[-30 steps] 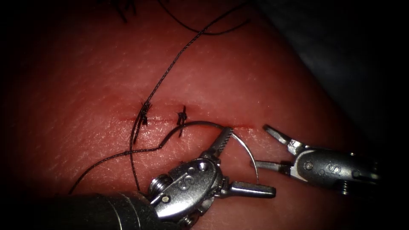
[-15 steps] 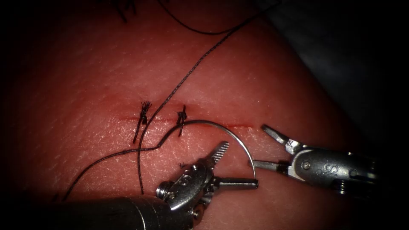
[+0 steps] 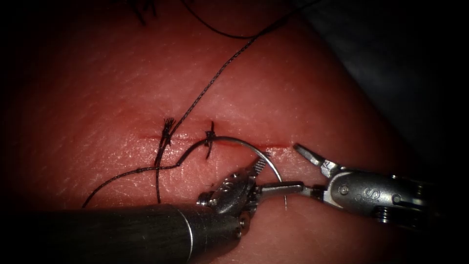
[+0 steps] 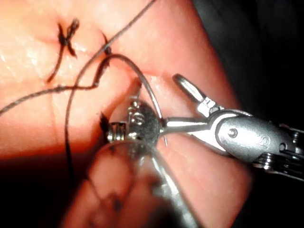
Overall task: Wound Closure
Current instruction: Pick up the needle with the left gripper
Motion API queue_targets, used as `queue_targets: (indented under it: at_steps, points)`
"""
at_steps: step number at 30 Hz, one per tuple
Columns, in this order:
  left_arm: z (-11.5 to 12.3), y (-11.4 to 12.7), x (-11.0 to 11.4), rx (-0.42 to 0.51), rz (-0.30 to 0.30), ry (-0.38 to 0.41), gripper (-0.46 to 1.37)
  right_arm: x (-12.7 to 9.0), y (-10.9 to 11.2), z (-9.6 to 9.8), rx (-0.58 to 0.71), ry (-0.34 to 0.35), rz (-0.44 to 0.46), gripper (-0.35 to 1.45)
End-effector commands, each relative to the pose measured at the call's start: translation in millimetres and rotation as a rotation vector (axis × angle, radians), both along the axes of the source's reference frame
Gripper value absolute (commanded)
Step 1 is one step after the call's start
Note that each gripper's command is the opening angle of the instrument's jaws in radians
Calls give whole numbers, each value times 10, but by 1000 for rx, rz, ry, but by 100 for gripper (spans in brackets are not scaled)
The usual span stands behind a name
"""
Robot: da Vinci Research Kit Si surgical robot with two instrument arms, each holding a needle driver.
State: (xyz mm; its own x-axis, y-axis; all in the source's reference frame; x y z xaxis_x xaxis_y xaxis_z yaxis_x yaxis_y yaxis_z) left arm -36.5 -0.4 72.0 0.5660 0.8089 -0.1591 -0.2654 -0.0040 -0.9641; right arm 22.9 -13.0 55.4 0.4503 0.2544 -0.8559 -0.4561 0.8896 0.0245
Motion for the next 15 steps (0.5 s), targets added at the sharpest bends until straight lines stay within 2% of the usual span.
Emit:
queue_targets:
  at_steps: [1,2,3,5,6,7,11,12,13,14,15]
  points:
    - [3,-1,-1,3,-1,-9,112,0,-1,0,0,2,-4,130]
    - [4,-1,-1,2,-1,-9,110,0,-1,0,0,2,-4,130]
    - [6,-2,0,15,-4,-18,96,-1,-2,0,0,2,-5,130]
    - [7,-5,6,21,1,-28,51,-2,-3,0,-1,2,-5,130]
    - [7,-6,7,21,1,-28,47,-2,-3,0,-1,2,-5,130]
    - [6,-7,11,22,5,-30,32,-2,-4,-1,-2,2,-5,130]
    - [2,-8,21,36,0,-60,-1,-1,-4,0,-2,2,-4,130]
    - [2,-8,22,36,1,-61,-5,-1,-4,0,-2,1,-4,130]
    - [0,-9,26,50,1,-77,-26,-1,-4,0,-2,1,-4,130]
    - [-1,-9,28,49,1,-80,-35,-1,-4,0,-2,1,-4,130]
    - [-2,-10,32,45,5,-89,-35,-1,-4,0,-2,1,-4,130]
